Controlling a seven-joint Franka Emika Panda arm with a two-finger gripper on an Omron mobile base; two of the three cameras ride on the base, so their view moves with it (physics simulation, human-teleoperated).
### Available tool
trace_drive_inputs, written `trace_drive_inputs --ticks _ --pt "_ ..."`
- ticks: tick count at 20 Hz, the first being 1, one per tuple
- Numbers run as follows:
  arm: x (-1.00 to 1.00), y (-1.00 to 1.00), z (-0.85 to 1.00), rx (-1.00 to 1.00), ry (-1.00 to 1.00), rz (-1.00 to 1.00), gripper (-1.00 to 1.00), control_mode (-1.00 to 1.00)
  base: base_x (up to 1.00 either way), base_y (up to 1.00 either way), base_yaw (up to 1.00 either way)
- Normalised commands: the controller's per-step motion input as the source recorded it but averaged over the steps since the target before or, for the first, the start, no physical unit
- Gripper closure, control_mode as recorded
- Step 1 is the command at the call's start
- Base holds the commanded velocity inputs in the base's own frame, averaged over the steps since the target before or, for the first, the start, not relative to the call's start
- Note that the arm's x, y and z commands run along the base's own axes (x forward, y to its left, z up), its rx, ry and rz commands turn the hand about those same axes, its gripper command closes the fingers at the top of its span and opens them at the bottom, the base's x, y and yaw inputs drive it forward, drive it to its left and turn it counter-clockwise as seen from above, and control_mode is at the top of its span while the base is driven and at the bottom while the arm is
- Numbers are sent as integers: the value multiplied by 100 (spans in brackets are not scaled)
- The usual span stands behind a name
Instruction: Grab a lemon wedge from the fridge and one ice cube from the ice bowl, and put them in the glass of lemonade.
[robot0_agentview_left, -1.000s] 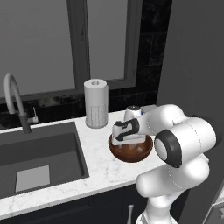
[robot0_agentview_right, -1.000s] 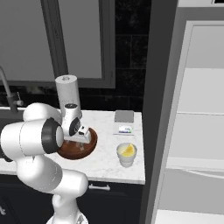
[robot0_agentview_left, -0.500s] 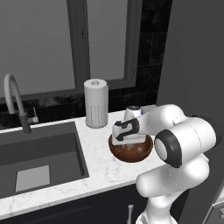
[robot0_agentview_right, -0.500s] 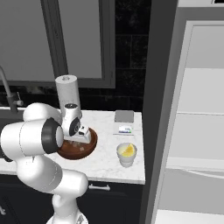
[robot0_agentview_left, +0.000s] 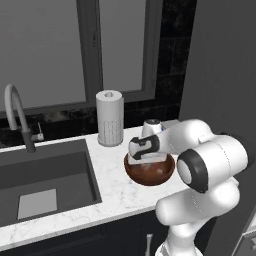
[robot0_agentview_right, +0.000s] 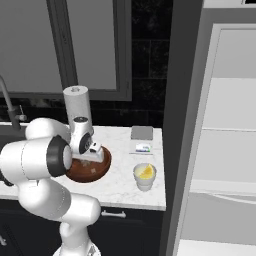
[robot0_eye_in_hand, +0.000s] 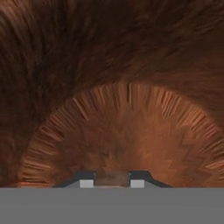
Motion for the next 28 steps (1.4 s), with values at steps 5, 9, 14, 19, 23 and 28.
trace_drive_inputs --ticks 5,9,14,19,23,28 --pt "-18 8 75 -2 -2 0 100 -100 0 0 0" --pt "-22 0 23 0 -3 -3 100 -100 0 0 0" --pt "-29 0 15 1 -2 -6 100 -100 0 0 0" --pt "-19 0 14 1 -3 -4 100 -100 0 0 0" --pt "-16 -12 16 2 -1 -2 100 -100 0 0 0" --pt "-68 -60 58 -3 -23 -9 100 -100 0 0 0"
